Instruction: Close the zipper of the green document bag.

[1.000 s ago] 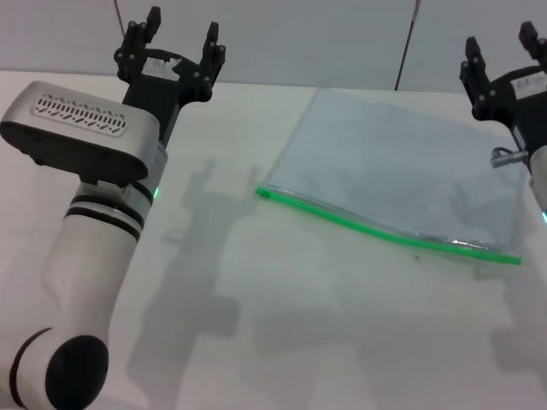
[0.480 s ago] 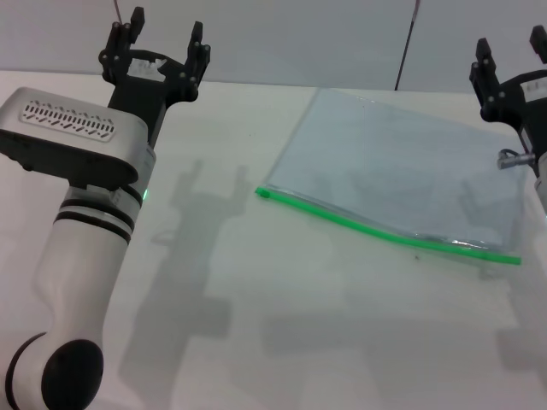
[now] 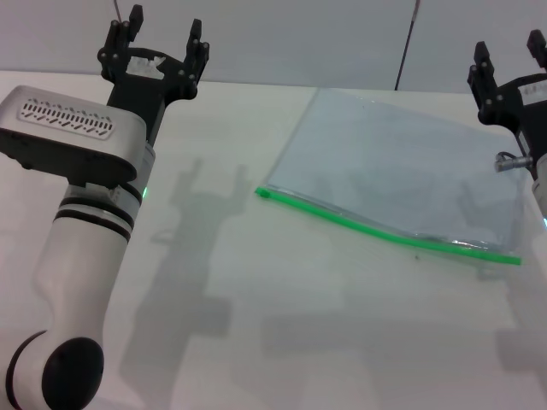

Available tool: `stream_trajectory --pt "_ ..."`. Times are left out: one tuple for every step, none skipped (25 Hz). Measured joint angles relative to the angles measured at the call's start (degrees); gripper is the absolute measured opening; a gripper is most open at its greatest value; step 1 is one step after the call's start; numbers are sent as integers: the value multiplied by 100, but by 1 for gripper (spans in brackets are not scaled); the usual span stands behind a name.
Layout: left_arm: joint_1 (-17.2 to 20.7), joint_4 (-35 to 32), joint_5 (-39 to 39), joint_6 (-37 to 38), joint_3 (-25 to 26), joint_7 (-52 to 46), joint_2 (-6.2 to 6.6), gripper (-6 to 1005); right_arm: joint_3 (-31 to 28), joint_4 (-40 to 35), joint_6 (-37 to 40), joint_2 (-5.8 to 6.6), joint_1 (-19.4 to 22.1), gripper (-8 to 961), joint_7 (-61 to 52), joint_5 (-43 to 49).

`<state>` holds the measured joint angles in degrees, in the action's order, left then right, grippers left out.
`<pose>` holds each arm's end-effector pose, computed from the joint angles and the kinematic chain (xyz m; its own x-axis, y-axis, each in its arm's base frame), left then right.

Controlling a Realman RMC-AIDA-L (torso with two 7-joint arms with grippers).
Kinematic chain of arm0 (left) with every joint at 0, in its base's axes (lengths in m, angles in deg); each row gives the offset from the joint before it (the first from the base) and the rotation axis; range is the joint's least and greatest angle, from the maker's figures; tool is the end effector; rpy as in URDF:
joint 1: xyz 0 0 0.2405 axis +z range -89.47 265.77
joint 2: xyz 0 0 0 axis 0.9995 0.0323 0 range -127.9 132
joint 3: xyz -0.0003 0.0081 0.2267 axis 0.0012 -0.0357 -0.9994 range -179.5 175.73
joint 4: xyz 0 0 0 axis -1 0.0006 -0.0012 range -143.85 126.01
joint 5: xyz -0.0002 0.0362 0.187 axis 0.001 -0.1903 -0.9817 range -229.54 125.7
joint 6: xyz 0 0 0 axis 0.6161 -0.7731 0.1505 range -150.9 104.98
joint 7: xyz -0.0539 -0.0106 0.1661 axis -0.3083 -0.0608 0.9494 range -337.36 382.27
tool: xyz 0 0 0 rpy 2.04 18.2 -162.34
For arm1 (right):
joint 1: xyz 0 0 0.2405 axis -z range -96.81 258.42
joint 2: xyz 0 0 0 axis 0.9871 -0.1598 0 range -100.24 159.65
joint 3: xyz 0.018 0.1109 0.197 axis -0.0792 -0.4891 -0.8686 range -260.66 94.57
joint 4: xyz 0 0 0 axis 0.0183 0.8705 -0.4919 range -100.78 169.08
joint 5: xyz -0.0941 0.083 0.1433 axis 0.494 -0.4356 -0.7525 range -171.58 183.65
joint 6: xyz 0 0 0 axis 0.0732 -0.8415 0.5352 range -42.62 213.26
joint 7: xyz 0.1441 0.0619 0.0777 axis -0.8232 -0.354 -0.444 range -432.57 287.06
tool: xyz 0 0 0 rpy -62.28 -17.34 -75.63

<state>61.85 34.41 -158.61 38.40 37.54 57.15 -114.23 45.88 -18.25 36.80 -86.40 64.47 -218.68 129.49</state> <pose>-0.1757 0.3696 -0.0037 0.7949 -0.2200 0.5655 0.5591 -0.0965 -0.8235 0.1849 0.3583 -0.0018 0.8187 0.1601 -0.5514 -0.5325 -0.1475 -0.8335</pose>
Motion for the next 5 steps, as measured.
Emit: stream_trajectory --pt "0 0 0 0 0 0 0 727 0 0 0 0 -1 618 0 -1" --pt "0 0 0 0 -1 -2 0 727 0 1 0 0 -4 618 0 -2" --pt "0 0 0 0 -1 -4 0 727 0 2 0 0 -10 618 0 -3" --pt "0 -1 0 0 -2 -5 0 727 0 2 0 0 -10 618 0 -3" --pt "0 -3 0 0 -3 -6 0 727 0 4 0 0 -17 618 0 -4"
